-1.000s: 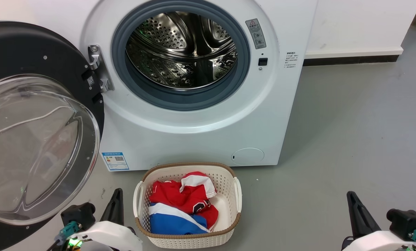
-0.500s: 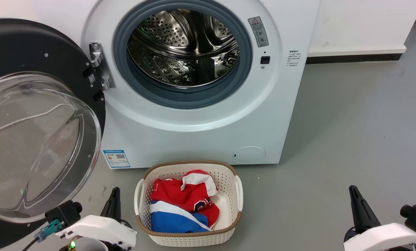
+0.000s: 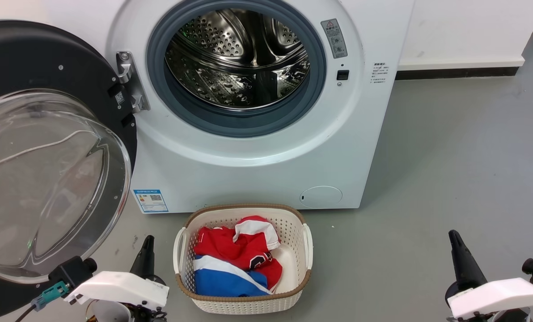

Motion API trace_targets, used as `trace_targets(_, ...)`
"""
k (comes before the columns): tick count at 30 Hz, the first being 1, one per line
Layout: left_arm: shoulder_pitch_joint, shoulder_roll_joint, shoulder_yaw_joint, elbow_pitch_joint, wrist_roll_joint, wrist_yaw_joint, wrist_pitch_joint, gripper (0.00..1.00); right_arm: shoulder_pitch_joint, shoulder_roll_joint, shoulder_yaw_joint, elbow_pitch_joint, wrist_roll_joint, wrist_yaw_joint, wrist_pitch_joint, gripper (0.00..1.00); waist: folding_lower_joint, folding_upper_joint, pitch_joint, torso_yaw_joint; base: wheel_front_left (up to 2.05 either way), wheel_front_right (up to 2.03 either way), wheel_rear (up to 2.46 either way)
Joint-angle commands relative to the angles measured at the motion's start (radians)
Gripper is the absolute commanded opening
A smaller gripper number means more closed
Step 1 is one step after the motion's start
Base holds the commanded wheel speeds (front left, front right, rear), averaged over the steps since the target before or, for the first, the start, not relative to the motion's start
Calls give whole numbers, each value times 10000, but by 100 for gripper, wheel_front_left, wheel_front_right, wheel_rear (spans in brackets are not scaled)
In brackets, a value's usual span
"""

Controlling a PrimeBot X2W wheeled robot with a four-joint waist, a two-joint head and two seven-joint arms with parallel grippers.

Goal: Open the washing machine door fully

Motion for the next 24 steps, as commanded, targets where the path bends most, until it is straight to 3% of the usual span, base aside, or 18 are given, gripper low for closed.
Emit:
trace_targets(1, -267, 6, 176, -153, -246, -111, 81, 0, -278, -2, -30, -55, 367, 0, 52, 0, 0, -1, 8, 6, 0, 0, 0)
trace_targets(24, -307, -474, 1013, -234, -2179, -682, 756, 0, -663, -1, -145, 230, 3138, 0, 445, 0, 0, -1, 122, 92, 0, 0, 0)
